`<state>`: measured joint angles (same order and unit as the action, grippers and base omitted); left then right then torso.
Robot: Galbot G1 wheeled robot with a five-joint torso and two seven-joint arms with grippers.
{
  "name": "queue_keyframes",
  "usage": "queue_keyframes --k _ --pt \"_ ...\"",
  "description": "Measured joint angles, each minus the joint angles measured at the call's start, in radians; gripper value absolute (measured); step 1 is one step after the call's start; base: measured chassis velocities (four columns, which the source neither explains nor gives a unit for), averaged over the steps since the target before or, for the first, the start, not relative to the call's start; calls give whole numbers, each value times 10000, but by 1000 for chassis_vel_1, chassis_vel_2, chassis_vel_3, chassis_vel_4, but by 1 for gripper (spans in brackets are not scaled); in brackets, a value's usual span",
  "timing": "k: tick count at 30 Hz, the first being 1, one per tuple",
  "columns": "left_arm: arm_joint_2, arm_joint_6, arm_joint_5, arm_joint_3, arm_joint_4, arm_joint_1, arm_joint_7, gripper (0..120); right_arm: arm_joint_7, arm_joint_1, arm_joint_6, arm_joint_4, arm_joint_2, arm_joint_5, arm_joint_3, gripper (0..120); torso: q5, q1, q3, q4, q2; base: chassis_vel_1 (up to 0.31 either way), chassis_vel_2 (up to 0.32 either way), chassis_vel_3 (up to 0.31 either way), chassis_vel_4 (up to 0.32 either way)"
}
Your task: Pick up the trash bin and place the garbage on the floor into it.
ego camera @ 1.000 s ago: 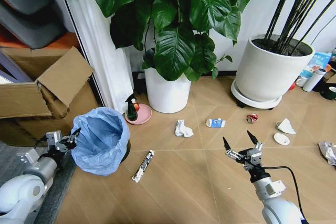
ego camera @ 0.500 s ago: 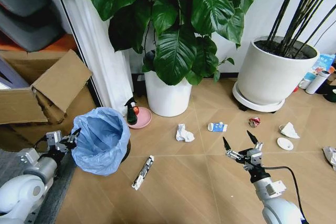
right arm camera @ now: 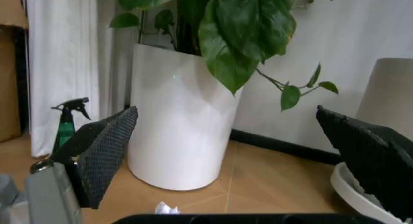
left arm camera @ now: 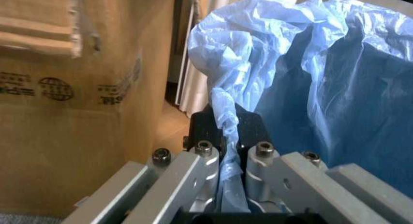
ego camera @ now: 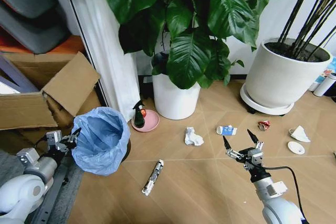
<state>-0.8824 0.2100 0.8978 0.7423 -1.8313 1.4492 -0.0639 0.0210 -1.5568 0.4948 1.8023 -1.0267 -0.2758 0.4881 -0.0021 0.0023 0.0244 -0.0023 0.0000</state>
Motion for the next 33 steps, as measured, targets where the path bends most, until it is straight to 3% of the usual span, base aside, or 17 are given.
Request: queue_keyframes --k 8,11,16,21,22,23,29,33 --pt "8 0 5 -2 23 -7 1 0 67 -30 -70 40 -27 40 -19 100 3 0 0 -4 0 0 0 -1 -3" --pt "14 -2 -4 -1 27 5 -5 0 202 -28 -422 85 -14 242 -96 100 3 0 1 -5 0 0 0 0 0" --pt "114 -12 -74 -24 -97 169 -64 0 93 445 -1873 121 404 92 -1012 100 2 0 1 -5 0 0 0 0 0" --pt "337 -30 -158 -327 -25 121 -147 0 -1230 1305 -1310 -1589 1328 147 -2053 100 14 0 1 3 0 10 1 2 1" --pt "345 -30 -182 -412 23 84 -181 0 -1737 1699 -1219 -2289 1726 226 -2288 100 -7 0 1 -3 -1 0 0 0 0" --pt "315 -33 -199 -466 76 37 -201 0 -1825 1944 -1368 -2608 1884 102 -2402 100 -3 1 2 -3 0 0 0 0 0" --pt "194 -64 -308 -487 232 66 -273 0 -1957 3371 -1810 -3306 1754 -604 -3403 100 14 1 2 -3 -1 0 0 0 0" --pt "170 -87 -356 -421 235 103 -290 0 -2789 4724 -1131 -4226 2125 132 -4645 100 -2 1 2 2 0 0 0 0 0"
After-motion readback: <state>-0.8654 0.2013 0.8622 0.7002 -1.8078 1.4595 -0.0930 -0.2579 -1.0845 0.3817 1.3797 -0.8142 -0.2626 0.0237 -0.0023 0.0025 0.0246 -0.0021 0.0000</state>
